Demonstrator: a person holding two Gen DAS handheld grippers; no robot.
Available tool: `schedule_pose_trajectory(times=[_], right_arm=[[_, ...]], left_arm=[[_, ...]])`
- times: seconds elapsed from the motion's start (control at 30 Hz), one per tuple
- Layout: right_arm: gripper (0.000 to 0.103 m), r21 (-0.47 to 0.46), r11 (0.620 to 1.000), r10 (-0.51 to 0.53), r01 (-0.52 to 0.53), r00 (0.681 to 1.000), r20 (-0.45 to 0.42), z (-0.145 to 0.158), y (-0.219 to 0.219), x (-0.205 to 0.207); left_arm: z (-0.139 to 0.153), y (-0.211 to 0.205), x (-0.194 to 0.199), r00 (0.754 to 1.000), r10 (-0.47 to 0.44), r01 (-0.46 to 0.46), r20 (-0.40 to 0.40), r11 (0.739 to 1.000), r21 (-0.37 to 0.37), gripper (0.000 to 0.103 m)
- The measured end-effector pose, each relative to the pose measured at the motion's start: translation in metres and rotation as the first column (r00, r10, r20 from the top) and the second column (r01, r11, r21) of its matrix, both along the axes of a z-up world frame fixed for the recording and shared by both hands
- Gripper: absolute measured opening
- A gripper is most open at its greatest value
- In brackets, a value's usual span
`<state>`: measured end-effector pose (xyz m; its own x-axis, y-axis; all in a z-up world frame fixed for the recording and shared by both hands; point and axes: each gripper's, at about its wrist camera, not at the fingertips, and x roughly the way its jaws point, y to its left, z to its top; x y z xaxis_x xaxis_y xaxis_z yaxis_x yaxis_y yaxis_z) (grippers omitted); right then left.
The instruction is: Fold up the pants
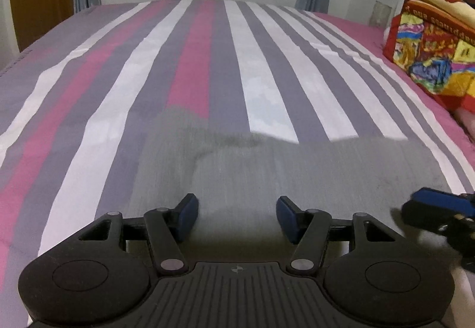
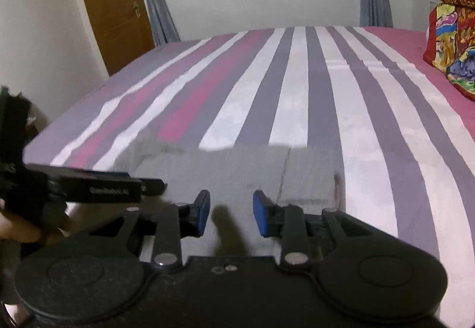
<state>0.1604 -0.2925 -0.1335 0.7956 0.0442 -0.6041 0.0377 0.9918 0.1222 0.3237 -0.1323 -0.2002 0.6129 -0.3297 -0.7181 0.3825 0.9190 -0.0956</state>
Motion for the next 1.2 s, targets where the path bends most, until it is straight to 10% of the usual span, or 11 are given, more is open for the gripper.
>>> schedule_pose_trajectory(times=[0.87, 1.03, 1.2], right_arm=[[0.033, -0.016, 1.0, -0.011, 0.01, 1.0, -0.024, 0.0, 0.005, -0.054], [0.06, 0.095, 0.993, -0.073, 0.073, 0.997, -0.003, 0.013, -0.021, -0.066], [0.073, 0.236, 0.963, -0.111, 0.131, 0.989, -0.094, -0.005, -0.054, -0.053]], left_arm=[[0.012, 0.034, -0.091, 1.0, 0.015, -0.015, 0.022, 1.0, 0.003, 0.061], [0.029, 0.064, -0.092, 0.995, 0.047, -0.047, 0.092, 0.999, 0.005, 0.061], [0.011, 0.095, -0.059, 0.994, 0.109, -0.11, -0.029, 0.993, -0.035, 0.061]])
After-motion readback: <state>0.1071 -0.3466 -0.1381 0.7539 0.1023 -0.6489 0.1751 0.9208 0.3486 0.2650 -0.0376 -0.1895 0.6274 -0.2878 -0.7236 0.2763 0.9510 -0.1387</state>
